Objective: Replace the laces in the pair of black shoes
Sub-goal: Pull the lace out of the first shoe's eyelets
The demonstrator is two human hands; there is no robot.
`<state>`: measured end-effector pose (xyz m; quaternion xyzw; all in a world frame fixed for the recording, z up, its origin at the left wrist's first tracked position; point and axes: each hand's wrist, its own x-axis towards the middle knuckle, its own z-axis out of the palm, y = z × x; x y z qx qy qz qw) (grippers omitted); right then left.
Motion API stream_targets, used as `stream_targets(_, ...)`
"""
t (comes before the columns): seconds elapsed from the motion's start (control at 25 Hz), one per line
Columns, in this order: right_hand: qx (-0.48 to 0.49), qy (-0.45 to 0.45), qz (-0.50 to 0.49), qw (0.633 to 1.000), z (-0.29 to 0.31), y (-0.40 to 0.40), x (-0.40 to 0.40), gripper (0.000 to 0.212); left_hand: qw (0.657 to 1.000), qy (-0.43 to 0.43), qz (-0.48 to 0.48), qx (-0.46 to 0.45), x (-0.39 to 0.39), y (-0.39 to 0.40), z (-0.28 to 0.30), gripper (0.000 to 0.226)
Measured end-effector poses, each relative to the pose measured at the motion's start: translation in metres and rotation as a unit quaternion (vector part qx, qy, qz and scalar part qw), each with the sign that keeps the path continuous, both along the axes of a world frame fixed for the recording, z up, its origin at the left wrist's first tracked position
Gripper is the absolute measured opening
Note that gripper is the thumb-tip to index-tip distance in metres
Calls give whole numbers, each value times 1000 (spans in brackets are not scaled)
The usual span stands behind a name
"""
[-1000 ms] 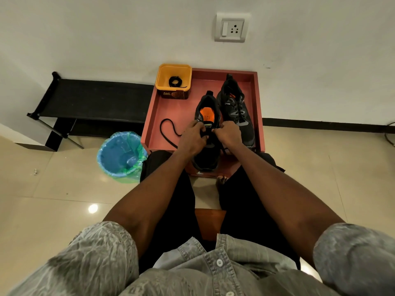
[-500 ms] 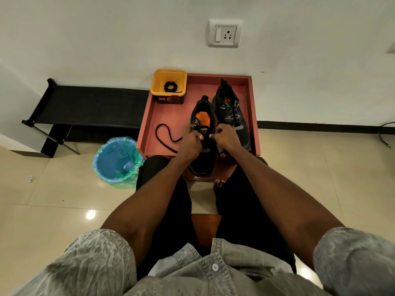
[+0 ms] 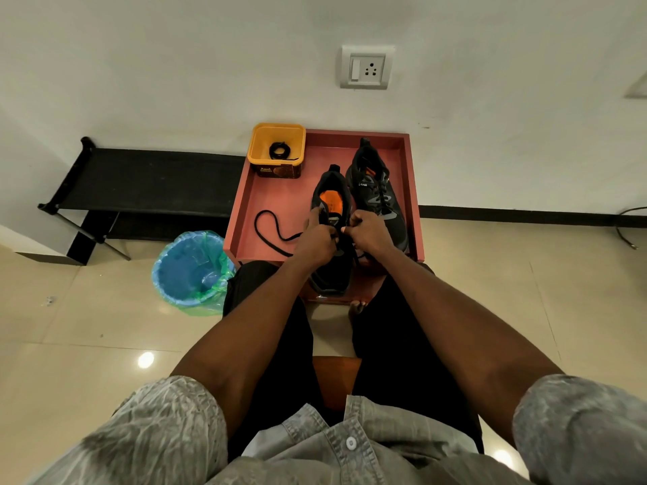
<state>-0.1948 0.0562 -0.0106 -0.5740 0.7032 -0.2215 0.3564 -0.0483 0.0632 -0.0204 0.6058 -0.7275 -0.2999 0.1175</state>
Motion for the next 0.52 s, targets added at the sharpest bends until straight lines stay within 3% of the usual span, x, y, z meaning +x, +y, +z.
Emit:
stream_targets(0.08,0,-5,-3,1000,0,0,1,30,999,35,9,-16,1,4,3,16)
stream_targets(0.16,-2,3,-10,1000,0,0,1,29,987,137,86,-19,11,6,-1,7)
stream_targets(0.2,-5,3,-10,1000,1,0,1,29,966,201,164,-2,15,7,-4,7)
stream_targets(0.28,-9,-6,-7,1000,1,1,3,28,882,322,337,68,20,12,-10,12)
stream_targets(0.32,-11,-3,-5,1000,1,2,4,27,844,353,393,96,20,14,-8,21)
stream_targets(0.36,-13,4,-3,1000,2,3,6,26,831,359,411,105,18,16,-3,26)
stream_targets(0.4,-14,13,0,1000,3,4,6,26,853,329,395,91,16,15,3,25)
stream_targets(0.44,-14,18,7,1000,3,3,6,27,896,259,357,53,15,14,11,20)
stream_targets(0.52,-12,23,20,999,2,2,5,27,971,133,196,-24,16,7,18,30)
